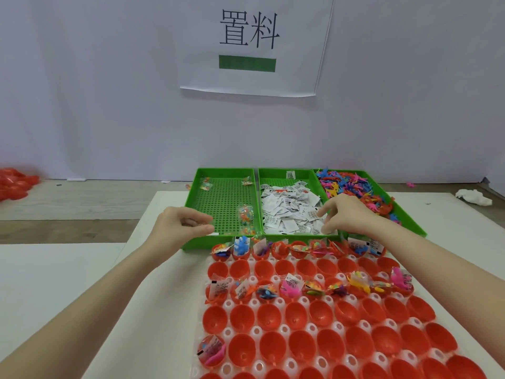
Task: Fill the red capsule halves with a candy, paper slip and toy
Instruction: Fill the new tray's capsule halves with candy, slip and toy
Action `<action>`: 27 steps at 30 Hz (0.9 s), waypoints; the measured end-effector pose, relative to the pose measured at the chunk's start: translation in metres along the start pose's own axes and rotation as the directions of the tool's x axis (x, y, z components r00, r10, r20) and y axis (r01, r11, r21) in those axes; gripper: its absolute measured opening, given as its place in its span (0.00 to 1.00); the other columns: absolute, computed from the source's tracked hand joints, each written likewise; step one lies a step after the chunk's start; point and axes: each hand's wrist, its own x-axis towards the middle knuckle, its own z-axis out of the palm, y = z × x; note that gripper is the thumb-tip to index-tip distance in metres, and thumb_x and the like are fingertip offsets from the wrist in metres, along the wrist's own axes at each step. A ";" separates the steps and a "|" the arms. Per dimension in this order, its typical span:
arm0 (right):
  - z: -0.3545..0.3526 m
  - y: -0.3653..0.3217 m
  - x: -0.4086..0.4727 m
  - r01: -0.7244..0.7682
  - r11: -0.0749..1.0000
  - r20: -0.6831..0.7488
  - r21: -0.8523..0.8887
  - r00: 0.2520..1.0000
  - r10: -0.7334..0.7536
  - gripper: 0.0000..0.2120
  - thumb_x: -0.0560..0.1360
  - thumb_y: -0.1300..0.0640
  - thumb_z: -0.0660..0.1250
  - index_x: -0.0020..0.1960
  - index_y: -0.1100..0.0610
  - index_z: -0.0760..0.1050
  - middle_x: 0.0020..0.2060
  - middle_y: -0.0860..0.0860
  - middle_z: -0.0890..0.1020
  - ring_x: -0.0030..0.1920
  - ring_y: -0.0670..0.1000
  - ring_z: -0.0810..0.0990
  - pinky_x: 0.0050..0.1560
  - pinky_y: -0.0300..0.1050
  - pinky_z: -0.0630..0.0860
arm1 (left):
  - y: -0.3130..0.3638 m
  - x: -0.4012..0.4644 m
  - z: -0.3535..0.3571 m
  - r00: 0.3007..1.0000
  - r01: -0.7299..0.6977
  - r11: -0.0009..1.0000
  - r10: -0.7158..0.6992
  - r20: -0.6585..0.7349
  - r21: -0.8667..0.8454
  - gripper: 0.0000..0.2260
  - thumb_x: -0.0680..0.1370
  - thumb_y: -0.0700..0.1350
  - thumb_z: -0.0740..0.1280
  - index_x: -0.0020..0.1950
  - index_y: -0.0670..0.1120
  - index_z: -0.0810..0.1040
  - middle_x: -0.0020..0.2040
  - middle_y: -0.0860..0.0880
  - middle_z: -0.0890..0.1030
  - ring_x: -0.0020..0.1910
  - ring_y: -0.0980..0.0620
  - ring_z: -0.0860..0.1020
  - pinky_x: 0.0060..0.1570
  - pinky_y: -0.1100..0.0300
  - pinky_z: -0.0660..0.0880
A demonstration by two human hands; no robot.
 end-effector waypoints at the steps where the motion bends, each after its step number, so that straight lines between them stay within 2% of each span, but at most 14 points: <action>1: 0.000 0.000 0.000 -0.018 1.000 -0.021 0.020 1.000 0.018 0.13 0.66 0.65 0.74 0.49 0.58 0.80 0.43 0.53 0.81 0.43 0.52 0.79 0.46 0.45 0.75 | 0.001 -0.001 -0.001 0.999 0.023 0.996 -0.025 -0.027 -0.081 0.07 0.68 0.36 0.74 0.43 0.45 0.83 0.35 0.47 0.81 0.36 0.53 0.76 0.37 0.68 0.74; 3: -0.001 0.000 0.000 -0.046 0.998 -0.085 0.039 0.995 0.049 0.08 0.66 0.63 0.75 0.43 0.56 0.81 0.41 0.52 0.80 0.42 0.50 0.78 0.46 0.45 0.75 | 0.003 -0.003 -0.003 0.995 0.036 0.979 -0.054 -0.087 -0.199 0.09 0.69 0.32 0.73 0.46 0.42 0.82 0.33 0.49 0.80 0.34 0.55 0.77 0.33 0.73 0.73; 6: -0.001 0.000 -0.001 -0.010 0.999 -0.254 0.034 0.967 0.019 0.03 0.69 0.60 0.73 0.43 0.57 0.82 0.42 0.52 0.82 0.43 0.50 0.78 0.49 0.49 0.76 | 0.009 -0.007 -0.006 0.980 0.032 0.947 -0.092 -0.175 -0.320 0.07 0.71 0.34 0.71 0.46 0.43 0.82 0.36 0.52 0.81 0.33 0.61 0.78 0.32 0.76 0.72; 9: -0.004 -0.005 -0.005 0.047 0.995 -0.413 0.093 0.911 -0.005 0.02 0.72 0.59 0.70 0.41 0.57 0.81 0.39 0.51 0.81 0.45 0.50 0.78 0.51 0.50 0.76 | 0.018 -0.017 -0.007 0.971 0.042 0.916 -0.132 -0.201 -0.400 0.05 0.73 0.36 0.70 0.47 0.42 0.81 0.39 0.49 0.81 0.38 0.56 0.78 0.38 0.69 0.74; 11: -0.007 -0.013 -0.011 0.089 0.980 -0.459 0.175 0.888 0.001 0.03 0.73 0.58 0.69 0.40 0.56 0.79 0.38 0.50 0.80 0.44 0.50 0.78 0.50 0.48 0.74 | 0.027 -0.030 -0.006 0.974 0.035 0.880 -0.135 -0.179 -0.473 0.04 0.72 0.36 0.70 0.45 0.42 0.81 0.38 0.47 0.82 0.37 0.53 0.80 0.38 0.66 0.77; 13: -0.009 -0.026 -0.023 0.132 0.941 -0.439 0.313 0.898 0.020 0.03 0.73 0.59 0.68 0.41 0.57 0.78 0.36 0.50 0.79 0.41 0.48 0.76 0.45 0.41 0.73 | 0.037 -0.049 -0.002 0.981 0.031 0.829 -0.133 -0.142 -0.558 0.05 0.71 0.36 0.70 0.45 0.42 0.80 0.36 0.47 0.84 0.34 0.52 0.82 0.35 0.67 0.78; 15: -0.011 -0.044 -0.046 0.177 0.845 -0.354 0.504 0.935 0.015 0.03 0.73 0.60 0.69 0.41 0.58 0.78 0.33 0.47 0.79 0.36 0.44 0.77 0.36 0.32 0.71 | 0.047 -0.069 0.004 0.987 0.039 0.800 -0.125 -0.103 -0.599 0.07 0.68 0.39 0.70 0.45 0.42 0.80 0.36 0.46 0.84 0.33 0.52 0.83 0.33 0.68 0.77; 17: -0.010 -0.064 -0.077 0.217 0.714 -0.245 0.665 0.967 -0.066 0.02 0.72 0.62 0.69 0.40 0.58 0.79 0.30 0.45 0.80 0.28 0.37 0.76 0.28 0.25 0.68 | 0.058 -0.089 0.012 0.992 0.055 0.789 -0.115 -0.059 -0.612 0.11 0.63 0.43 0.72 0.44 0.42 0.81 0.35 0.44 0.84 0.33 0.52 0.83 0.33 0.68 0.77; 19: -0.006 -0.084 -0.108 0.243 0.584 -0.159 0.774 0.968 -0.192 0.03 0.70 0.64 0.70 0.38 0.58 0.79 0.28 0.45 0.80 0.22 0.35 0.73 0.24 0.24 0.66 | 0.070 -0.107 0.019 0.994 0.087 0.770 -0.109 0.004 -0.631 0.13 0.57 0.46 0.73 0.39 0.43 0.84 0.35 0.43 0.84 0.32 0.51 0.82 0.32 0.68 0.77; 20: -0.003 -0.092 -0.122 0.257 0.537 -0.136 0.803 0.957 -0.254 0.04 0.70 0.64 0.70 0.37 0.58 0.79 0.27 0.45 0.80 0.22 0.36 0.73 0.24 0.24 0.66 | 0.076 -0.115 0.022 0.993 0.108 0.756 -0.107 0.041 -0.645 0.13 0.55 0.47 0.74 0.38 0.45 0.85 0.35 0.43 0.84 0.32 0.51 0.83 0.31 0.68 0.76; 22: 0.004 -0.103 -0.140 0.310 0.511 -0.140 0.802 0.929 -0.343 0.04 0.69 0.64 0.71 0.36 0.57 0.80 0.27 0.45 0.81 0.26 0.37 0.75 0.27 0.26 0.68 | 0.084 -0.130 0.027 0.988 0.153 0.722 -0.091 0.126 -0.674 0.13 0.55 0.47 0.74 0.38 0.50 0.86 0.36 0.42 0.84 0.33 0.50 0.83 0.31 0.68 0.76; 25: 0.014 -0.109 -0.151 0.365 0.525 -0.188 0.769 0.914 -0.360 0.05 0.67 0.63 0.73 0.35 0.55 0.81 0.31 0.50 0.82 0.34 0.42 0.79 0.38 0.34 0.75 | 0.089 -0.145 0.027 0.965 0.222 0.693 -0.055 0.257 -0.685 0.11 0.59 0.43 0.73 0.41 0.48 0.86 0.39 0.41 0.84 0.36 0.49 0.84 0.32 0.69 0.76; 27: 0.020 -0.109 -0.154 0.407 0.569 -0.229 0.714 0.905 -0.360 0.08 0.67 0.63 0.73 0.33 0.52 0.81 0.31 0.49 0.83 0.34 0.44 0.79 0.40 0.36 0.75 | 0.088 -0.150 0.023 0.947 0.265 0.672 -0.046 0.318 -0.692 0.07 0.65 0.39 0.75 0.42 0.44 0.85 0.40 0.40 0.84 0.38 0.49 0.84 0.34 0.68 0.77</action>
